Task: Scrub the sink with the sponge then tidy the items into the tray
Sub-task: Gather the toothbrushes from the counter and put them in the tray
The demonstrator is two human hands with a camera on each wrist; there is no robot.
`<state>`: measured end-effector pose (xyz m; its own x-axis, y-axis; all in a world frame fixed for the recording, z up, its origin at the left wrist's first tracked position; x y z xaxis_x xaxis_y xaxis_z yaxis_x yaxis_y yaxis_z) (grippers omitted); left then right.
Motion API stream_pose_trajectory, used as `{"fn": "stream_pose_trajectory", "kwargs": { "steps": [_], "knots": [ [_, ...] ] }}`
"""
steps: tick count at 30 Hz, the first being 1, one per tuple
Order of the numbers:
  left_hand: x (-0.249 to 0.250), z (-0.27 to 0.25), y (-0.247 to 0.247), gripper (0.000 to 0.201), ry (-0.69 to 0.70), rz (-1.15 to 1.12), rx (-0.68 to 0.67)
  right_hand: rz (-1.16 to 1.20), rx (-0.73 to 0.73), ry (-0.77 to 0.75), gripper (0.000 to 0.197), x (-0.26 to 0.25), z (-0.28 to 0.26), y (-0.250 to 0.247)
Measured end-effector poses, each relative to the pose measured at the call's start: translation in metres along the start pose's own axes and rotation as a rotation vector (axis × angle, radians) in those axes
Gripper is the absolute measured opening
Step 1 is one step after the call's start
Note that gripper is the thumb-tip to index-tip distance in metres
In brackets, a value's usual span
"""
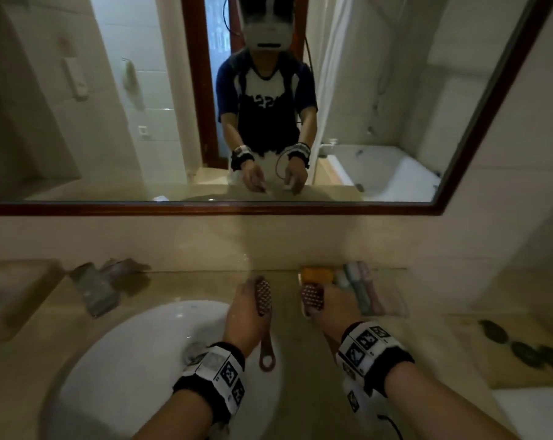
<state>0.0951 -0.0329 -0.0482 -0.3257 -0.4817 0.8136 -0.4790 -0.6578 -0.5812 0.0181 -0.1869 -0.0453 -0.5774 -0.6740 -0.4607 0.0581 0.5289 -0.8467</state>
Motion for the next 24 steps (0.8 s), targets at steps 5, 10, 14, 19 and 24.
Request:
{"fn": "stream_pose_trajectory", "kwargs": {
  "steps": [5,10,14,19,24],
  "knots": [
    [0.064,0.045,0.061,0.059,0.09,-0.146,0.103,0.18,0.173,0.077,0.049,0.085,0.03,-0.067],
    [0.095,0.092,0.093,0.056,0.137,-0.229,0.144,0.4,0.384,0.125,0.046,0.136,0.067,-0.111],
    [0.089,0.128,0.123,0.06,0.102,-0.239,0.078,0.359,0.239,0.18,0.056,0.157,0.101,-0.108],
    [0.075,0.151,0.159,0.057,0.044,-0.226,0.1,0.115,0.161,0.246,0.06,0.168,0.123,-0.093],
    [0.068,0.16,0.18,0.062,-0.062,-0.207,-0.009,0.124,0.143,0.276,0.055,0.184,0.144,-0.071]
  ]
}}
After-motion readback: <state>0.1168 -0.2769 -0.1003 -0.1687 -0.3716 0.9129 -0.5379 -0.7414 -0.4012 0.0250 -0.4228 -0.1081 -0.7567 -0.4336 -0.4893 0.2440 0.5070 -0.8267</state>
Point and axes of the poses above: each hand's wrist, its own z-axis towards the middle knuckle, its own y-axis out of the palm, x = y × z, the point moved 4 cm from there along z, towards the middle knuckle, and after that the axes turned 6 degrees about -x, right-handed, at the moved point
